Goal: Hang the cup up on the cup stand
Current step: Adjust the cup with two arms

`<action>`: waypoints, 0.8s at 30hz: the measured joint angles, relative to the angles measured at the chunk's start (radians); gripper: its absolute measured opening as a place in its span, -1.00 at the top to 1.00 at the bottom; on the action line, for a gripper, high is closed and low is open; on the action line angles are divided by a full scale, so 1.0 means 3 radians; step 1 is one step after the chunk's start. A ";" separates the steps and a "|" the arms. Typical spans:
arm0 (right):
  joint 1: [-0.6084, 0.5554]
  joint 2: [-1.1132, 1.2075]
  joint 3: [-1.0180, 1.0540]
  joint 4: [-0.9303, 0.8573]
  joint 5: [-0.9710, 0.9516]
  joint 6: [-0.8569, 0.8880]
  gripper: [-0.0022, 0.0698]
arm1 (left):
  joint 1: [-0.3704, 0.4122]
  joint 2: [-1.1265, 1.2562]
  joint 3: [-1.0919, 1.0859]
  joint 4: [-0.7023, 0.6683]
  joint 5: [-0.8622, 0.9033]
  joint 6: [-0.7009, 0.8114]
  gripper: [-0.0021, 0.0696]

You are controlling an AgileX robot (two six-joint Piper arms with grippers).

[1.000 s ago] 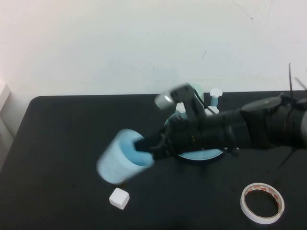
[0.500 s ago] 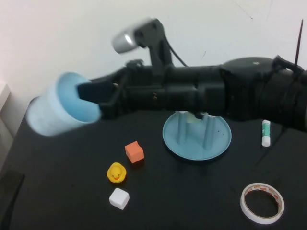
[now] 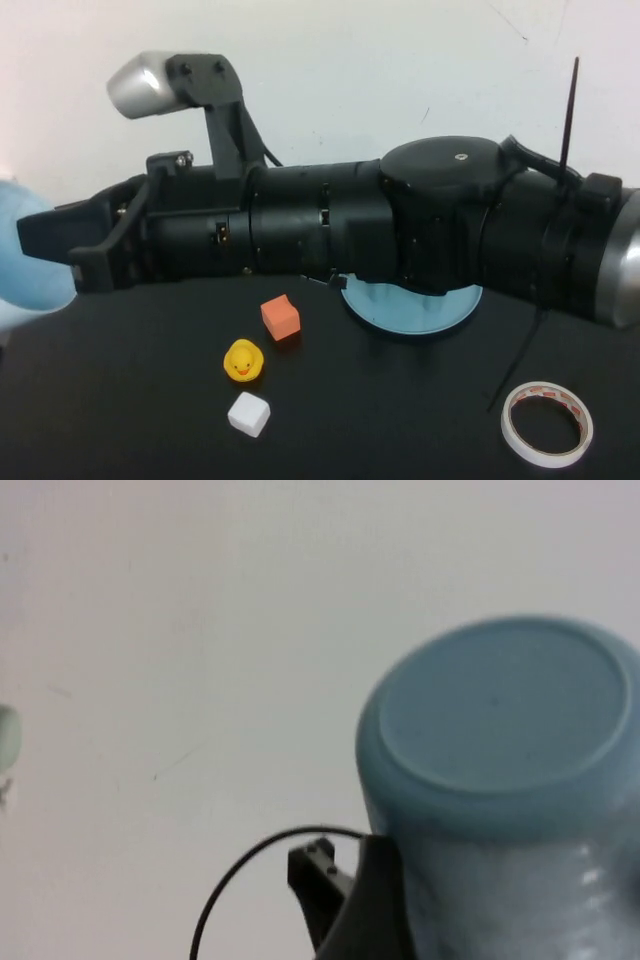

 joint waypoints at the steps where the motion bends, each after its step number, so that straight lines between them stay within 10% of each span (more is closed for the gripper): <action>1: 0.0000 0.0000 0.0000 0.0000 -0.0007 0.0033 0.86 | 0.0000 0.0000 0.0000 -0.0006 -0.0060 0.0000 -0.57; 24: 0.0229 0.0128 -0.0007 0.0060 -0.0116 -0.0076 0.89 | 0.0009 0.0000 0.0000 -0.0067 -0.0417 0.0097 -0.58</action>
